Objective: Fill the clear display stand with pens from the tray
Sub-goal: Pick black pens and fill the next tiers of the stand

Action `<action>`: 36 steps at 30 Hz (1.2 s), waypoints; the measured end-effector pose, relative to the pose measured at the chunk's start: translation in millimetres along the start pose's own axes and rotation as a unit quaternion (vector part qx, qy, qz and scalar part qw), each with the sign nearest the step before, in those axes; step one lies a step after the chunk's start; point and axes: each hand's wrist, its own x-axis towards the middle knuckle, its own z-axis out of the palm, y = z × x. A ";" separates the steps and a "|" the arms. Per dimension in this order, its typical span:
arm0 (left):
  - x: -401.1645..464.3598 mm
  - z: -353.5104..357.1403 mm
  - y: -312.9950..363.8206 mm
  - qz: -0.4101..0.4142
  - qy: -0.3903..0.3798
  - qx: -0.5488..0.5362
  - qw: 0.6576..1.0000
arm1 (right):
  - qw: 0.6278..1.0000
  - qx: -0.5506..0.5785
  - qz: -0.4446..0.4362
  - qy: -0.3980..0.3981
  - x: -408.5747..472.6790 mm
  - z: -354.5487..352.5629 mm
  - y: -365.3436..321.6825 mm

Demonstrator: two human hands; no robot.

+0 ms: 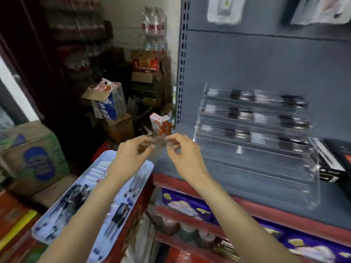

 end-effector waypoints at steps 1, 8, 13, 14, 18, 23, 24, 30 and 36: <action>-5.0 -13.8 -24.9 -0.019 -0.006 0.006 1.000 | 1.000 0.008 0.001 -0.008 1.5 26.2 -10.7; -41.6 -64.0 -177.5 -0.156 -0.057 0.047 0.985 | 0.986 -0.031 0.074 -0.149 2.6 183.3 -33.0; -72.0 -53.8 -237.1 -0.177 -0.162 0.070 0.968 | 0.948 -0.116 0.209 -0.211 -13.4 246.1 7.2; -75.8 -49.4 -242.1 -0.166 -0.175 0.080 0.967 | 0.940 -0.131 0.231 -0.217 -18.1 251.9 15.8; -86.3 -28.2 -251.7 -0.091 -0.239 0.106 0.961 | 0.922 -0.187 0.261 -0.215 -36.4 262.8 37.0; -95.5 -12.8 -264.8 0.004 -0.278 0.191 0.941 | 0.922 -0.218 0.228 -0.222 -42.5 265.6 41.5; -97.1 -11.6 -266.4 0.012 -0.282 0.200 0.938 | 0.922 -0.218 0.229 -0.223 -42.6 265.8 41.9; -107.6 -4.5 -267.5 0.032 -0.292 0.236 0.926 | 0.920 -0.246 0.192 -0.236 -39.5 270.0 42.8; -110.2 -4.7 -264.5 0.031 -0.302 0.236 0.923 | 0.904 -0.265 0.190 -0.275 -28.0 274.1 44.6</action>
